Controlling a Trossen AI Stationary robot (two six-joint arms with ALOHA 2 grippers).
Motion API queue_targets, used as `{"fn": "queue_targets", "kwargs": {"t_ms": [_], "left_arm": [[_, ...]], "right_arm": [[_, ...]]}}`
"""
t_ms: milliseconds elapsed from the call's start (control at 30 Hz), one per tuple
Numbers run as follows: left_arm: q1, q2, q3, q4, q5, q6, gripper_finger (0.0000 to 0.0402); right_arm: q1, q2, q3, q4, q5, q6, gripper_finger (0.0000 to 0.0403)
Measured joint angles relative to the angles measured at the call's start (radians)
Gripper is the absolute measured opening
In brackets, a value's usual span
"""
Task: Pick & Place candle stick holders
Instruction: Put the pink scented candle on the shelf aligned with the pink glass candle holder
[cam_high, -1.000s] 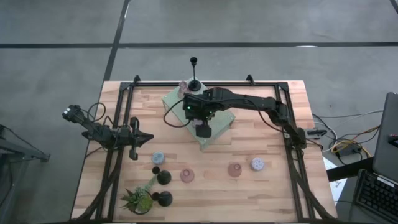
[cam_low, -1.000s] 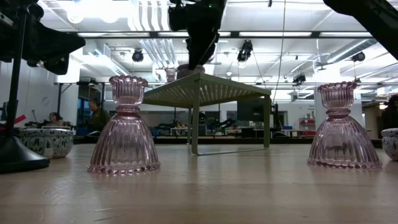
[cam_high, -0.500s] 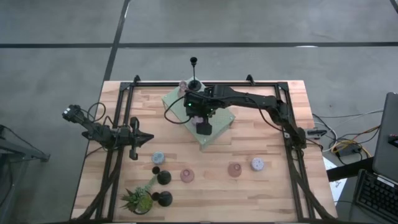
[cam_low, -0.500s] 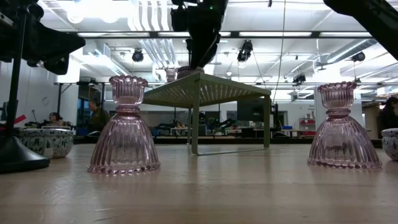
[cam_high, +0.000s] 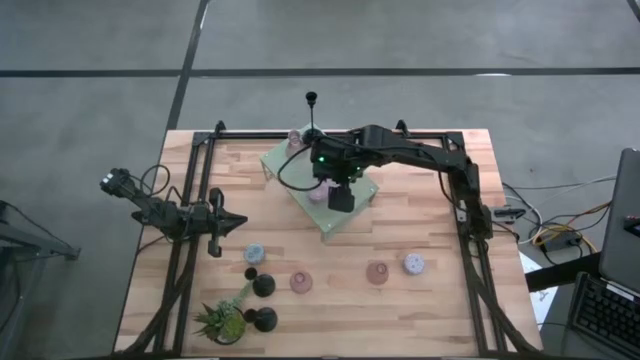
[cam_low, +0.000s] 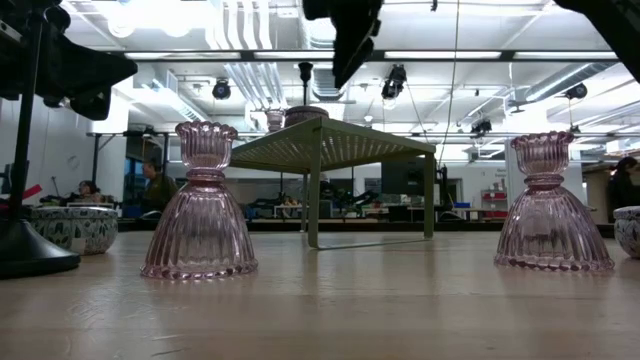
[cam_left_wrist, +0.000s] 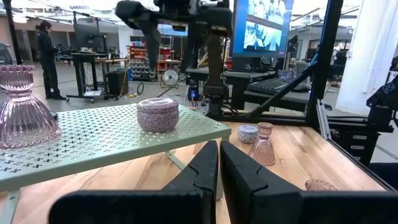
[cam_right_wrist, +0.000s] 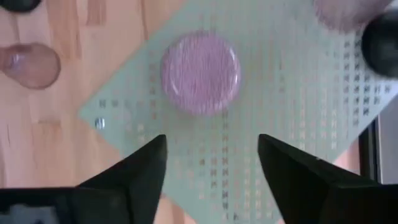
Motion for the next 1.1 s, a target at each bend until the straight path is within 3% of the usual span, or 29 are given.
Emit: {"fn": "queue_targets", "kwargs": {"t_ms": [233,400,567,767,1100], "left_arm": [[0.000,0.000,0.000,0.000,0.000,0.000,0.0021],[0.000,0.000,0.000,0.000,0.000,0.000,0.0021],[0.000,0.000,0.000,0.000,0.000,0.000,0.0021],[0.000,0.000,0.000,0.000,0.000,0.000,0.0021],[0.000,0.000,0.000,0.000,0.000,0.000,0.0021]], "right_arm": [[0.003,-0.053,-0.148,0.017,-0.010,0.030,0.0102],[0.003,-0.133,-0.308,0.149,-0.013,0.045,0.0017],[0.003,-0.250,-0.479,0.318,-0.018,0.106,0.0012],[0.003,-0.341,-0.700,0.549,-0.107,0.161,0.0008],[0.010,-0.348,-0.874,0.819,-0.113,0.166,0.0008]]}}
